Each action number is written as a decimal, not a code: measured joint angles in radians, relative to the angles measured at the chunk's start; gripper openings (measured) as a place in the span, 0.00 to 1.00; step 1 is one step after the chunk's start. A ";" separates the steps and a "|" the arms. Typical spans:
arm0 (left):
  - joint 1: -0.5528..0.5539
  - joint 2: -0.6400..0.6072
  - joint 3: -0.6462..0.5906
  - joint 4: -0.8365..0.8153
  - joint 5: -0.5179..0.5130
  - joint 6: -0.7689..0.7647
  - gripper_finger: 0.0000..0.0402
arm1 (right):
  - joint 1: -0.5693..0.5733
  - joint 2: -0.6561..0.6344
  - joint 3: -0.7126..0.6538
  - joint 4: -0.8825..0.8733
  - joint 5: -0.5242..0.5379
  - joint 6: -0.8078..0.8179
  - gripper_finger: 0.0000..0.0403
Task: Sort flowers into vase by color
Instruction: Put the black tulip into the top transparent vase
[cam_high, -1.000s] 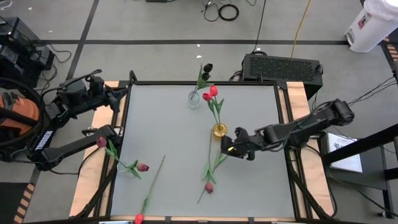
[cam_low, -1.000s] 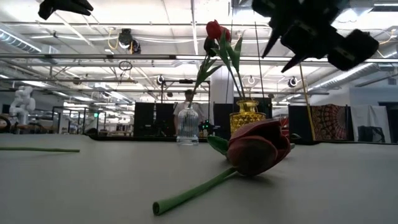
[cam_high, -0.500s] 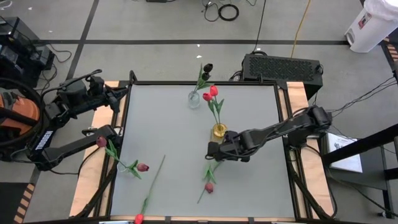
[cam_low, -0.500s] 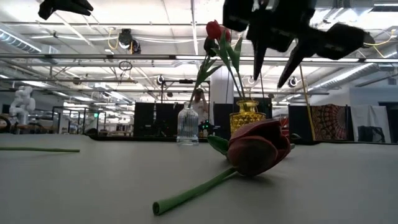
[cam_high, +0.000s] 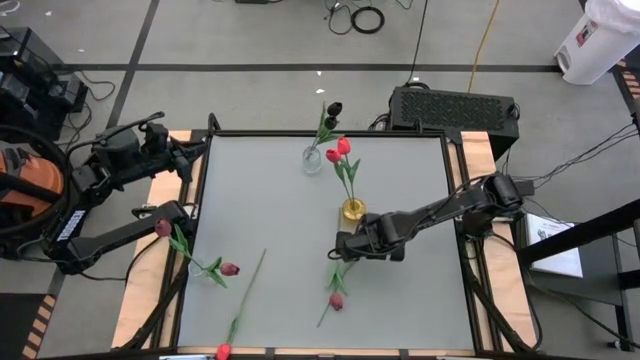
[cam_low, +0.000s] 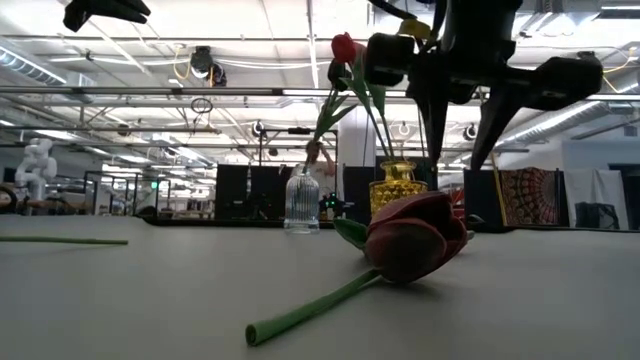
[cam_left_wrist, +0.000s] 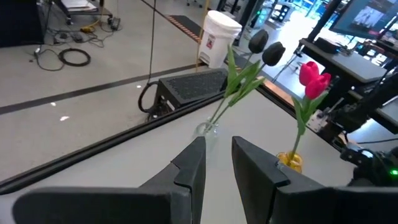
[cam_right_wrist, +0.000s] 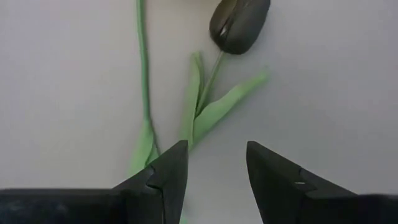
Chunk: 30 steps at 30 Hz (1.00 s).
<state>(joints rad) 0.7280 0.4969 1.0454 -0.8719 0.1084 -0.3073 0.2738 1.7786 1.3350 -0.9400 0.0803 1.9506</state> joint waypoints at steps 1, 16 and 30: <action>0.000 0.000 0.000 0.000 0.004 0.000 0.21 | -0.004 0.000 0.000 -0.005 0.000 -0.001 0.39; 0.000 0.000 0.000 0.000 0.008 0.000 0.21 | -0.055 0.018 0.001 0.036 0.082 -0.050 0.39; 0.000 0.000 0.000 0.000 0.020 0.000 0.21 | -0.058 0.109 0.000 0.077 0.019 -0.025 0.39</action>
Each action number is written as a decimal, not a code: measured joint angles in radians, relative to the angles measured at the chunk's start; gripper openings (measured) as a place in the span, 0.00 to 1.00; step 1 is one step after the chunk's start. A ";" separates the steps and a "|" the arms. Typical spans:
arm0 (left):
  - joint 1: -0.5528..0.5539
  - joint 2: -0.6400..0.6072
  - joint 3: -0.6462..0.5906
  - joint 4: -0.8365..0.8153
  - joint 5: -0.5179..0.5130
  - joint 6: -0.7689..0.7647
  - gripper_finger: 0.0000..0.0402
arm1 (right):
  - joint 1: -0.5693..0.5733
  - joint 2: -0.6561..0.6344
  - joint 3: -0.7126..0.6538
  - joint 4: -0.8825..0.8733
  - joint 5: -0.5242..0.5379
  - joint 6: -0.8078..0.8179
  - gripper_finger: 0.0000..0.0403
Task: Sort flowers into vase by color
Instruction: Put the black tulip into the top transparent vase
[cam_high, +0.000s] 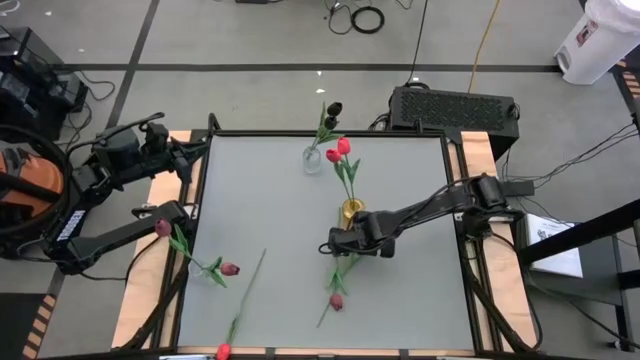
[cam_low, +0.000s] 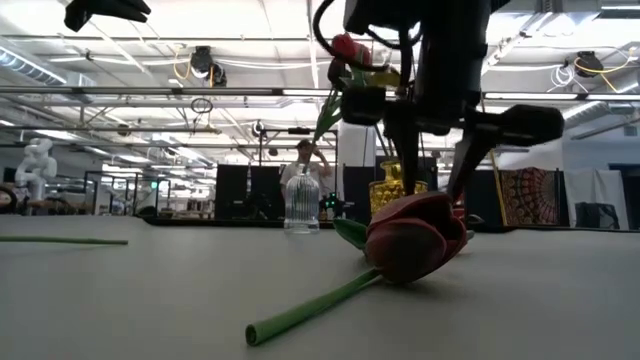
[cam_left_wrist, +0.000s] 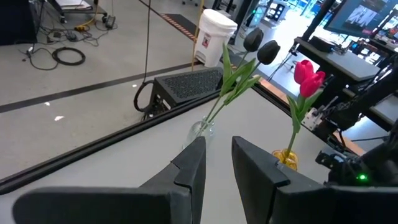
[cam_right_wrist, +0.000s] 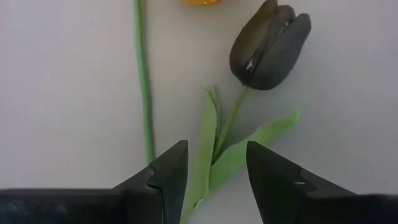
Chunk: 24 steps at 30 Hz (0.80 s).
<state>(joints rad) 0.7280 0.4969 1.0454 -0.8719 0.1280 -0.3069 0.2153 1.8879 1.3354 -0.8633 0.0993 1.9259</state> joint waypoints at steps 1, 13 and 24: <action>0.000 0.000 0.000 0.000 0.000 0.000 0.21 | 0.000 0.008 0.000 0.000 -0.002 0.000 0.39; 0.000 0.000 0.000 0.000 0.000 0.000 0.21 | -0.001 0.046 0.000 0.002 -0.018 0.002 0.39; 0.000 0.000 0.000 0.000 -0.001 0.000 0.21 | -0.031 0.060 -0.001 -0.004 -0.020 -0.051 0.39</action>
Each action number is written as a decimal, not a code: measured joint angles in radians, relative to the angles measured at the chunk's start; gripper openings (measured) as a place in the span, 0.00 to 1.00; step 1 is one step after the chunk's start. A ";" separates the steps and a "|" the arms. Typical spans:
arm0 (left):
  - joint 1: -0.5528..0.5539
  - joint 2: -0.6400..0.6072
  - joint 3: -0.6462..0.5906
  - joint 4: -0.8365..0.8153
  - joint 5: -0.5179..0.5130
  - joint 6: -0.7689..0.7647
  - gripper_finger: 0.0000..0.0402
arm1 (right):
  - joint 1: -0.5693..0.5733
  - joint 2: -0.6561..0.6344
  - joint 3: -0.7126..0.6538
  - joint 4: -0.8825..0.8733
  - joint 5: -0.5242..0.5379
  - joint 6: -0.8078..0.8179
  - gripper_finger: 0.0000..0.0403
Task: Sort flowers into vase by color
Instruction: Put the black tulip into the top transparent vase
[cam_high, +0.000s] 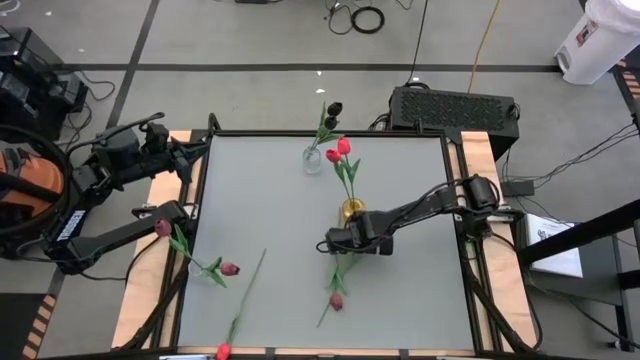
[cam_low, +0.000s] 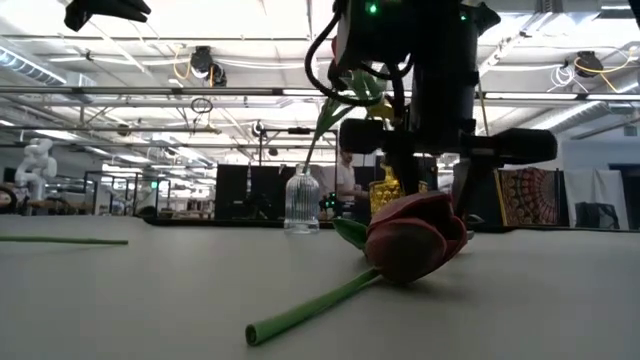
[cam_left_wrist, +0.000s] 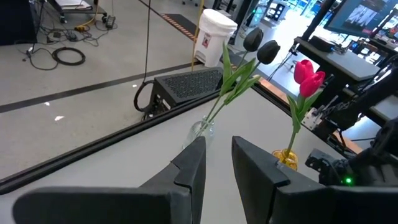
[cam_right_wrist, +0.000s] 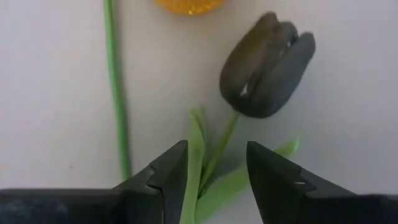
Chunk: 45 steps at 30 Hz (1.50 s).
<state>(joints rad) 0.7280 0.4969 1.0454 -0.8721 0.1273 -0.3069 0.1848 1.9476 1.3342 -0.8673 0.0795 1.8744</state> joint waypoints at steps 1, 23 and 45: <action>0.000 0.000 0.000 0.000 0.000 0.000 0.21 | -0.005 0.000 0.000 0.003 0.000 -0.006 0.39; 0.000 0.000 0.000 0.000 0.000 -0.001 0.21 | -0.011 0.005 0.000 0.035 -0.047 -0.004 0.39; 0.000 0.000 0.000 -0.001 0.000 -0.001 0.21 | -0.020 0.019 0.000 0.072 -0.059 -0.029 0.39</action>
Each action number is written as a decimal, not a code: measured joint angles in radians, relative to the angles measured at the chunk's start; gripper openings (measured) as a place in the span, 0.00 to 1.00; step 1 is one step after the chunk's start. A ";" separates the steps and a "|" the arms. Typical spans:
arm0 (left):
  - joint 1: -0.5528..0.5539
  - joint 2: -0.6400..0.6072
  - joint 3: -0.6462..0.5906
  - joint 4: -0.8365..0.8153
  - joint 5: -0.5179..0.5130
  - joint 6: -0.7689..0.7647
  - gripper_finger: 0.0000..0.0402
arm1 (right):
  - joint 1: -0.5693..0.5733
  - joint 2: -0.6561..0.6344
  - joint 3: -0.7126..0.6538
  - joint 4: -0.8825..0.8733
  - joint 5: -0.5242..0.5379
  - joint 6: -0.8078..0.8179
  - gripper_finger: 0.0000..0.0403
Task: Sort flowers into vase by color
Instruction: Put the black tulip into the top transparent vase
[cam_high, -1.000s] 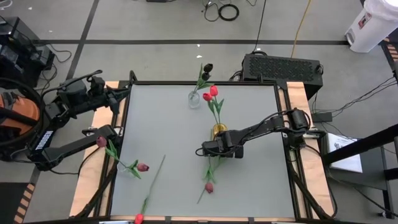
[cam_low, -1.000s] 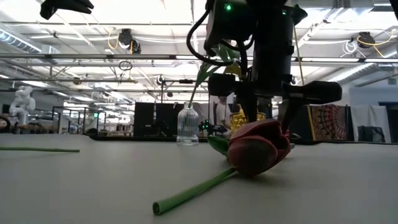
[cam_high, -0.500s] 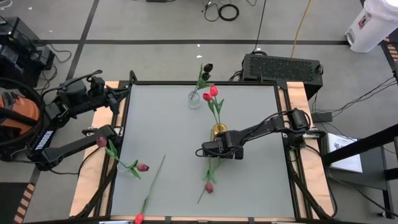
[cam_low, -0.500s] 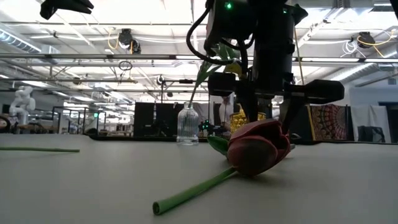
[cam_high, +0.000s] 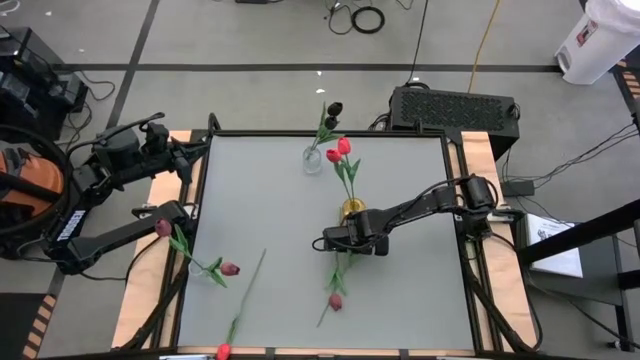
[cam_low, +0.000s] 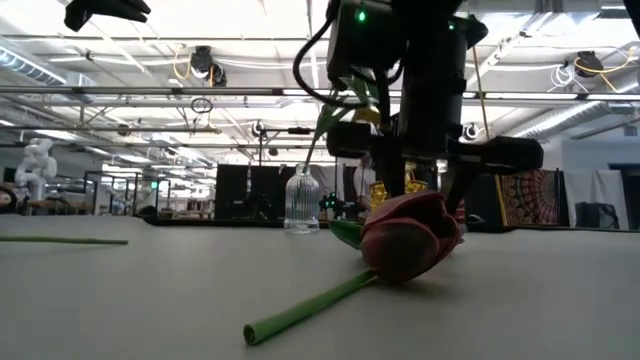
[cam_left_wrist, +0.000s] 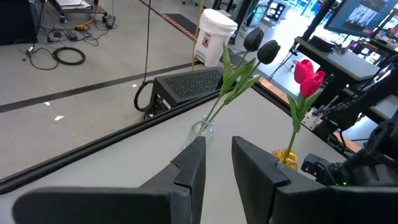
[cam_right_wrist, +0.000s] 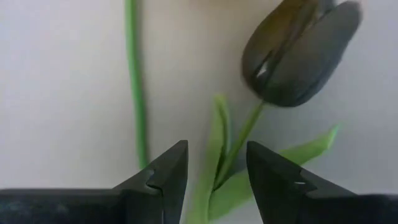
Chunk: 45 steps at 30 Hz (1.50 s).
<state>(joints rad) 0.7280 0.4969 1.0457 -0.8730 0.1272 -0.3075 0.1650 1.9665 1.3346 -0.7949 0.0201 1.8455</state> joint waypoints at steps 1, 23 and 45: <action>0.000 0.000 0.000 0.000 0.000 0.000 0.21 | 0.000 0.000 0.000 -0.004 0.000 0.000 0.39; 0.000 0.000 0.000 0.000 0.000 -0.001 0.21 | 0.000 0.010 0.000 -0.018 -0.002 0.001 0.39; 0.000 0.000 0.000 0.000 0.026 -0.004 0.21 | 0.000 0.014 0.000 -0.017 -0.021 -0.030 0.07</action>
<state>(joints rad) 0.7280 0.4969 1.0458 -0.8728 0.1535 -0.3119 0.1654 1.9800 1.3346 -0.8116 -0.0005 1.8152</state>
